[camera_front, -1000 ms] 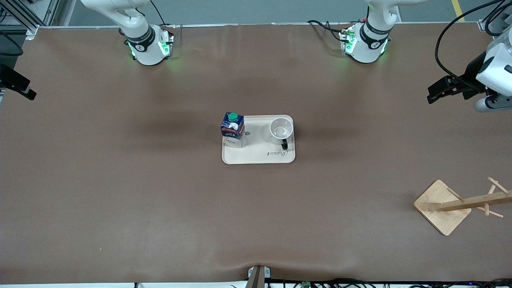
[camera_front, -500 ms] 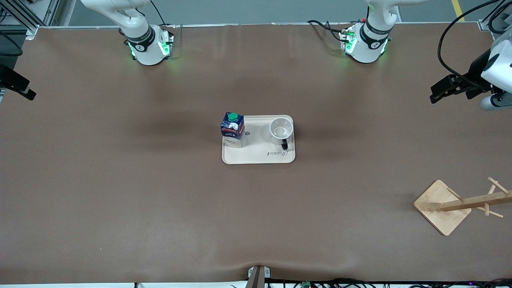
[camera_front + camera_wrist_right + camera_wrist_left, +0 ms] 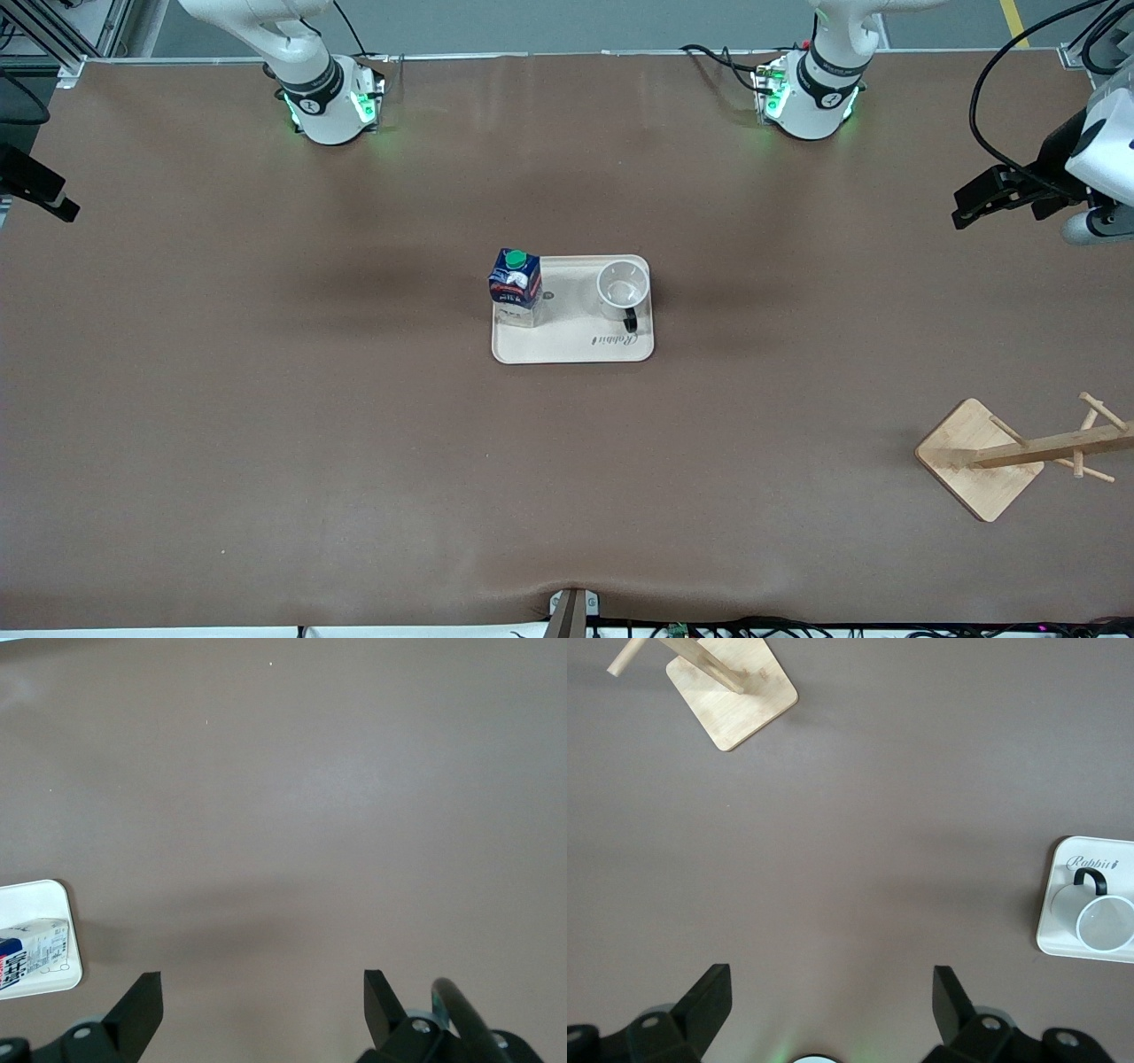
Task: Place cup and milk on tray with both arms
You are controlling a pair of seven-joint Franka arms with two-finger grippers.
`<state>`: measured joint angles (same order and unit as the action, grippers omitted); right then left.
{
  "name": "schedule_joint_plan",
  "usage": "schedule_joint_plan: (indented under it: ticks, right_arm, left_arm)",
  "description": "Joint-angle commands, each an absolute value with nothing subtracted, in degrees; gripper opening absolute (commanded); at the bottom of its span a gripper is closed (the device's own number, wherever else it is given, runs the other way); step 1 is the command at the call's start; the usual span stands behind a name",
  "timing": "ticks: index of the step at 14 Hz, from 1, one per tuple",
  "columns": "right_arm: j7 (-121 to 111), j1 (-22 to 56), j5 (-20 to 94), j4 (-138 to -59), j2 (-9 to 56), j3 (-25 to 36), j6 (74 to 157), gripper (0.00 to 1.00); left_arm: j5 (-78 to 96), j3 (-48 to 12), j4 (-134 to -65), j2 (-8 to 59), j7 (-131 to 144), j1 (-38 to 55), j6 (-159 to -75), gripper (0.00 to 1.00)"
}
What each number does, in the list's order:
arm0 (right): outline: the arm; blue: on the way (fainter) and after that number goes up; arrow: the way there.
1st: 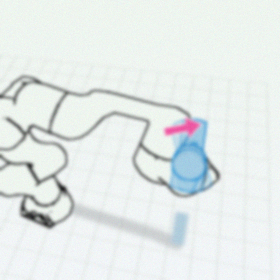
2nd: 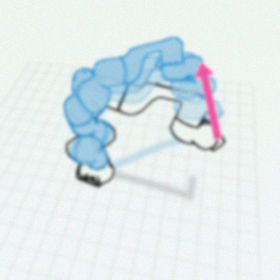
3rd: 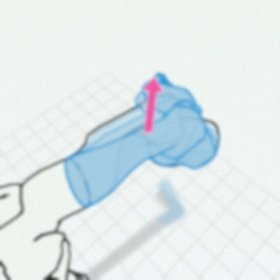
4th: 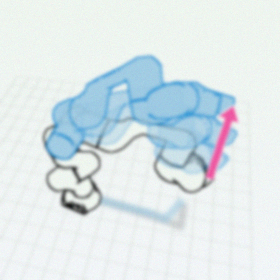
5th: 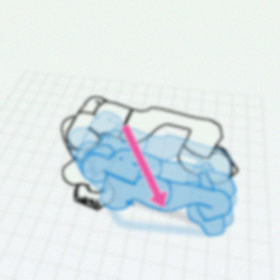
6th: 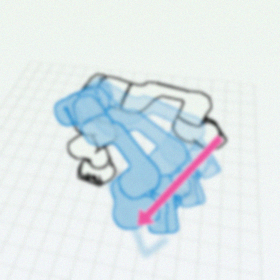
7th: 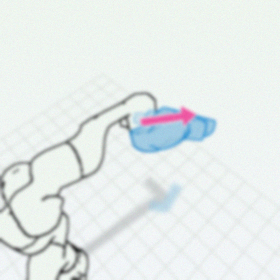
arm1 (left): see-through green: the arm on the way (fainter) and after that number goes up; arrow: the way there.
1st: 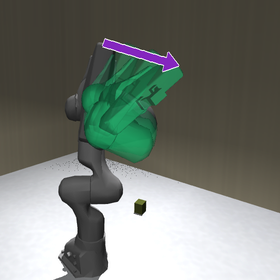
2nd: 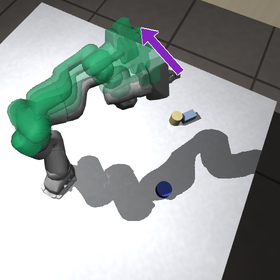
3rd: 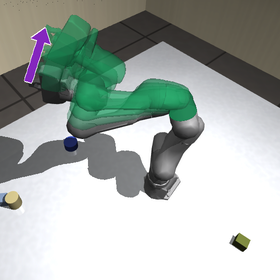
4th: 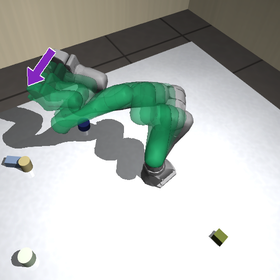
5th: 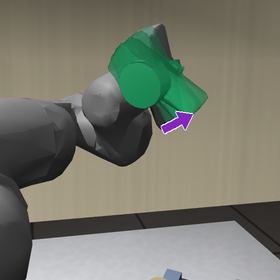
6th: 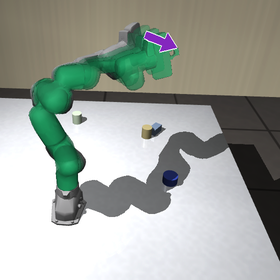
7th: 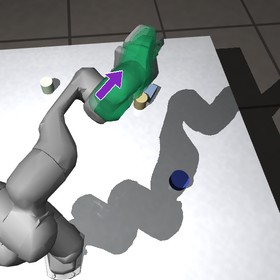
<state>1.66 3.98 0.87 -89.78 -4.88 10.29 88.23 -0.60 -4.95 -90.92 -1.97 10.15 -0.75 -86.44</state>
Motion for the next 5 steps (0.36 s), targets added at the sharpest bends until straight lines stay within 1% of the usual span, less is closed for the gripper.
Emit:
schedule_joint_plan:
  ticks: [1, 5]
  right_arm:
    - [2.46, 3.6, 0.53, -89.65, -5.27, 10.02, 88.07, 1.0]
    - [2.46, 3.52, 0.62, -89.65, -5.19, 10.02, 88.15, 1.0]
  left_arm:
    - [-1.76, -5.27, -90.0, -1.58, 9.84, -0.79, -86.4, 1.0]
    - [-1.76, -5.36, -90.0, -1.58, 10.02, -0.7, -86.31, 1.0]
